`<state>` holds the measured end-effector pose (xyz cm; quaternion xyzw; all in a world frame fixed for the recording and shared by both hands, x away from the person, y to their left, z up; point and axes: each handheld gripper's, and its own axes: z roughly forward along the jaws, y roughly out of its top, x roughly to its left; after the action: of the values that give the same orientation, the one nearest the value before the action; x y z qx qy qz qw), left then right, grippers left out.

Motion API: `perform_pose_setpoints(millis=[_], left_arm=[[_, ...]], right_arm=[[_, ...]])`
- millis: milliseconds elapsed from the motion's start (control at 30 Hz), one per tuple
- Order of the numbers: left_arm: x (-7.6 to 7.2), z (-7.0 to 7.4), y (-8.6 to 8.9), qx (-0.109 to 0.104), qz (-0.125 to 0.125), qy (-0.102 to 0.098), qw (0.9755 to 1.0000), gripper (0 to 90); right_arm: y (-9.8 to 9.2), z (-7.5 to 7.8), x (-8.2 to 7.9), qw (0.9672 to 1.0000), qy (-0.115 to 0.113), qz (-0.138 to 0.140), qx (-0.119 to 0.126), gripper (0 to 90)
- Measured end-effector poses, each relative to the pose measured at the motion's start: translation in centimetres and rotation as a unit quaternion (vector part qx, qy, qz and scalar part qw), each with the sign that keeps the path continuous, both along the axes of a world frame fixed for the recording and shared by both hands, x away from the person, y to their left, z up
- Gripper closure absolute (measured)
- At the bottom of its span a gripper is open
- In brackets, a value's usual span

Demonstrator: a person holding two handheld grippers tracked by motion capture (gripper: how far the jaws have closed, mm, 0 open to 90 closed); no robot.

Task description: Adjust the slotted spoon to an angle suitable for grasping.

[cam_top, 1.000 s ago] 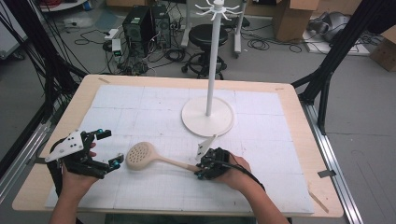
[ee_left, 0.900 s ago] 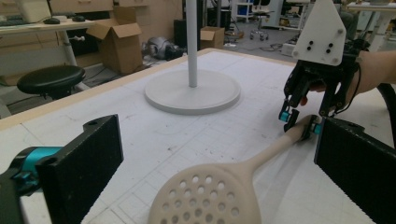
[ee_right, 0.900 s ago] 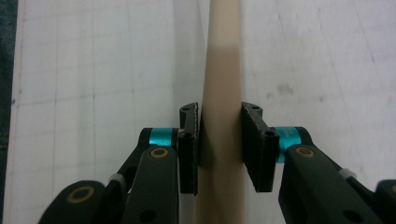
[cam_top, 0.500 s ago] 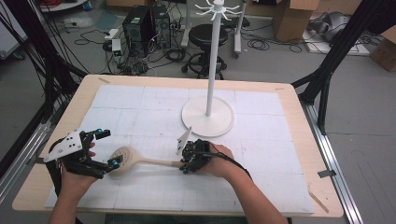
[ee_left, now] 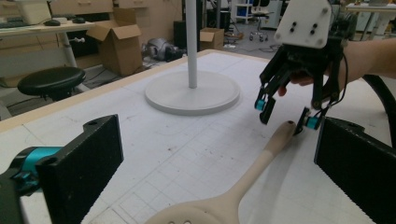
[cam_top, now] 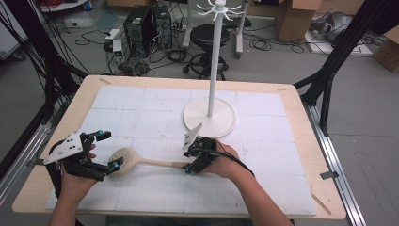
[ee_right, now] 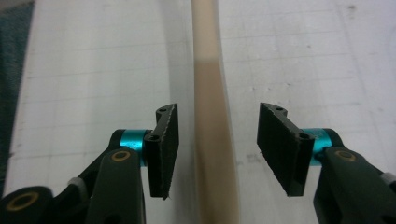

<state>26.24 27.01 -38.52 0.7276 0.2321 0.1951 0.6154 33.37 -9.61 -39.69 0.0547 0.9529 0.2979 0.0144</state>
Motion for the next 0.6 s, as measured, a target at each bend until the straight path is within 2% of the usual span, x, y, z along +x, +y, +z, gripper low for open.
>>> perform_pose_setpoints(millis=[33, 67, 100, 133, 167, 300, 433, 467, 500, 533, 567, 600], left_arm=[[0.0, 0.0, 0.0, 0.0, 0.0, 0.001, 1.0, 1.7], [0.0, -0.1, 0.0, 0.001, 0.0, 0.001, 1.0, 1.7], [0.0, -0.1, -0.1, 0.002, 0.0, 0.003, 1.0, 1.7], [0.0, -0.1, -0.2, 0.003, -0.002, 0.002, 1.0, 1.7], [0.0, -0.1, -0.2, 0.005, -0.003, 0.003, 1.0, 1.7], [0.0, -0.1, -0.3, 0.005, -0.006, 0.002, 1.0, 1.7], [0.1, -0.1, -0.3, 0.006, -0.005, 0.004, 1.0, 1.7], [0.1, -0.1, -0.2, 0.006, -0.006, 0.003, 1.0, 1.7], [0.1, -0.1, -0.2, 0.005, -0.006, 0.003, 1.0, 1.7], [0.2, -0.1, -0.2, 0.005, -0.006, 0.002, 1.0, 1.7], [0.1, 0.0, -0.2, 0.004, -0.005, 0.002, 1.0, 1.7], [0.1, 0.0, -0.2, 0.005, -0.006, 0.002, 1.0, 1.7]], right_arm=[[-1.1, 0.7, -0.3, 0.9999, -0.001, -0.013, 0.009, 44.5], [-1.1, 0.7, -0.3, 0.9999, -0.001, -0.013, 0.009, 44.5], [-1.7, 1.0, -0.5, 0.9996, -0.003, -0.017, 0.02, 43.6], [-3.0, 1.7, -0.9, 0.9984, -0.007, -0.031, 0.047, 42.2], [-3.0, 1.7, -0.9, 0.9984, -0.007, -0.031, 0.047, 42.2], [-5.6, 2.5, -1.6, 0.9944, -0.013, -0.058, 0.087, 38.1], [-8.2, 2.7, -2.3, 0.9904, -0.015, -0.085, 0.108, 36.7], [-8.8, 2.7, -2.5, 0.9888, -0.02, -0.092, 0.115, 35.9], [-10.2, 2.6, -3.0, 0.9843, -0.017, -0.112, 0.136, 34.3], [-10.2, 2.6, -3.0, 0.9843, -0.017, -0.112, 0.136, 34.3], [-11.5, 2.6, -3.6, 0.9788, -0.02, -0.128, 0.159, 32.5], [-11.5, 2.6, -3.6, 0.9788, -0.02, -0.128, 0.159, 32.5]])
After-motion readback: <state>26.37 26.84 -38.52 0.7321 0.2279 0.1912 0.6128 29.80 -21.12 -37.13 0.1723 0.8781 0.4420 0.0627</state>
